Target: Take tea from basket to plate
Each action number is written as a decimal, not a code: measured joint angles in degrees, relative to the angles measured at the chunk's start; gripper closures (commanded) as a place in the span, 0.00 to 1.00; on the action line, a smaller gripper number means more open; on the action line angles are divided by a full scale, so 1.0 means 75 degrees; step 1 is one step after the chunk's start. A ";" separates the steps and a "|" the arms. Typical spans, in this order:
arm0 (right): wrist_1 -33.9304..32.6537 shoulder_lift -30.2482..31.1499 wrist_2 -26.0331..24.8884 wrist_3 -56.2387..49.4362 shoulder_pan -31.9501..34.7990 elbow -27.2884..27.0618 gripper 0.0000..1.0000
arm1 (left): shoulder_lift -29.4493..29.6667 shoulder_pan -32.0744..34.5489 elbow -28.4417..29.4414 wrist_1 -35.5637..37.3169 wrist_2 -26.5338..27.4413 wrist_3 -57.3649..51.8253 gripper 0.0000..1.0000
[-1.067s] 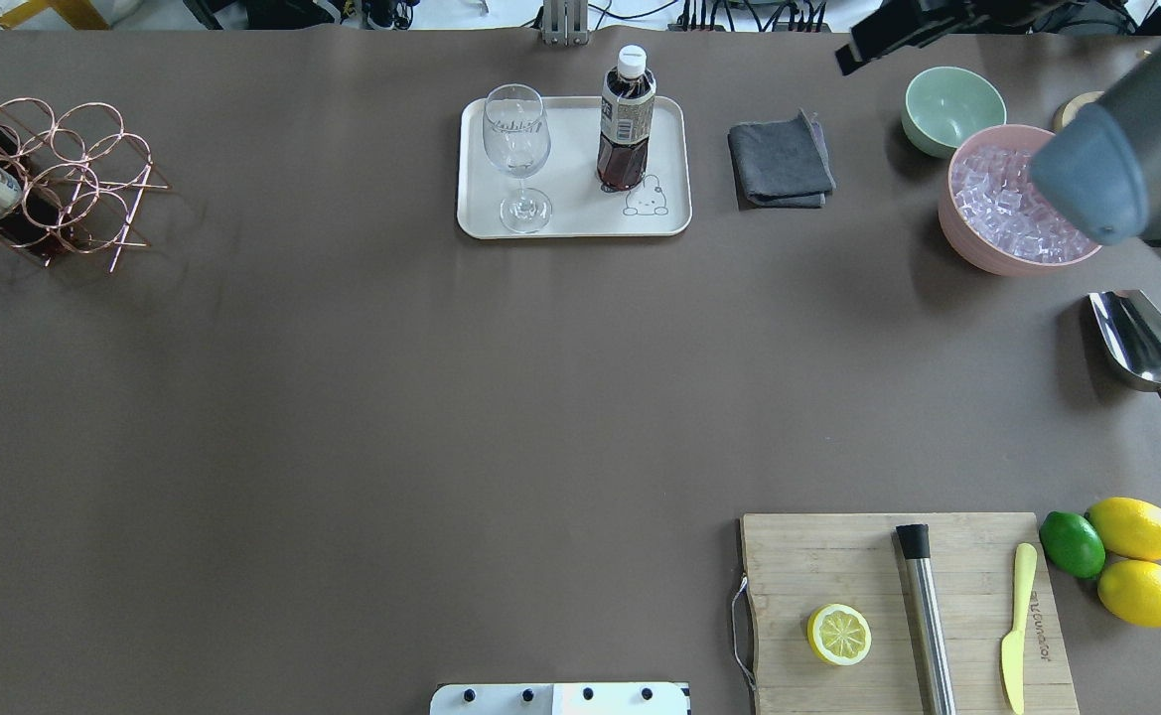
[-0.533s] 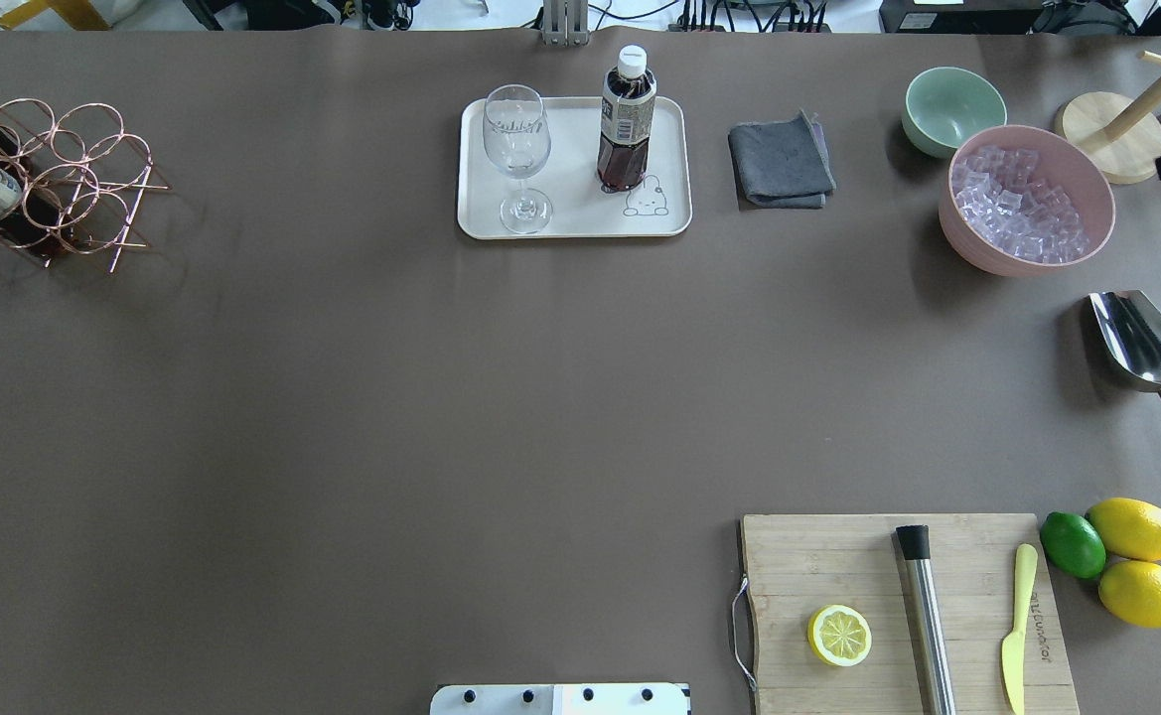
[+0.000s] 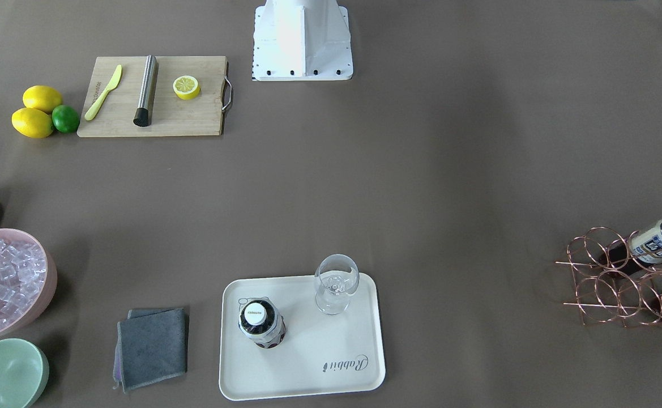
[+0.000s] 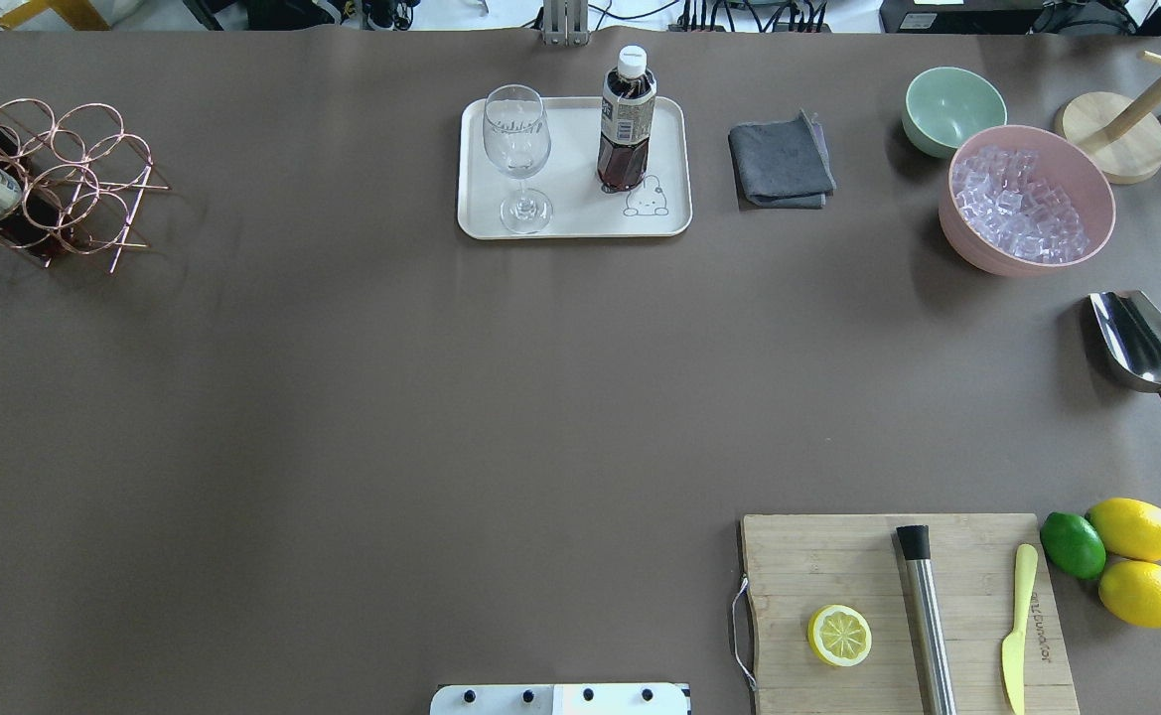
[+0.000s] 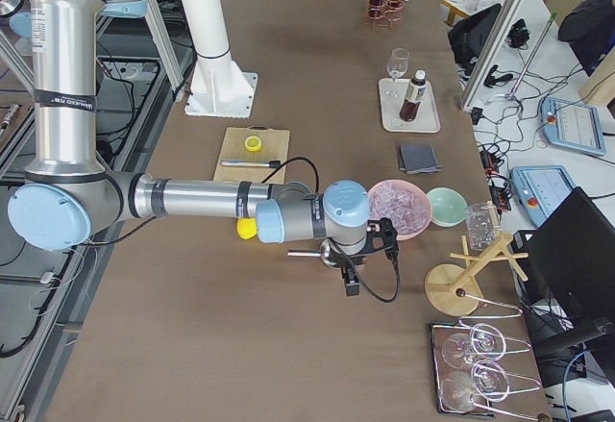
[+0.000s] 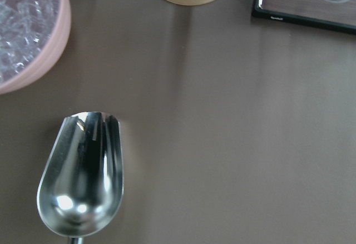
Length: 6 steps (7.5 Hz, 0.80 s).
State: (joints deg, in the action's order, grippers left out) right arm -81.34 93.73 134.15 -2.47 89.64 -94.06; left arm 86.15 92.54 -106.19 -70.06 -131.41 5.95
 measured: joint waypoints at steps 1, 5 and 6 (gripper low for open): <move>-0.0004 0.0118 -0.0268 -0.0097 0.0064 0.0138 0.00 | -0.0008 0.0034 0.0235 -0.0163 0.0003 -0.0887 0.01; -0.0010 0.0193 -0.0218 -0.0072 0.0095 0.0616 0.00 | 0.0065 0.0052 0.0954 -0.0558 -0.0434 -0.1523 0.01; -0.0014 0.0194 -0.0213 -0.0070 0.0095 0.0680 0.00 | 0.0067 0.0049 0.1118 -0.0850 -0.0448 -0.1513 0.01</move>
State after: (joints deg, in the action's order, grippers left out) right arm -81.44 95.18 132.55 -3.00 90.35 -88.96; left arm 86.65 92.91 -97.80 -76.43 -134.77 -5.40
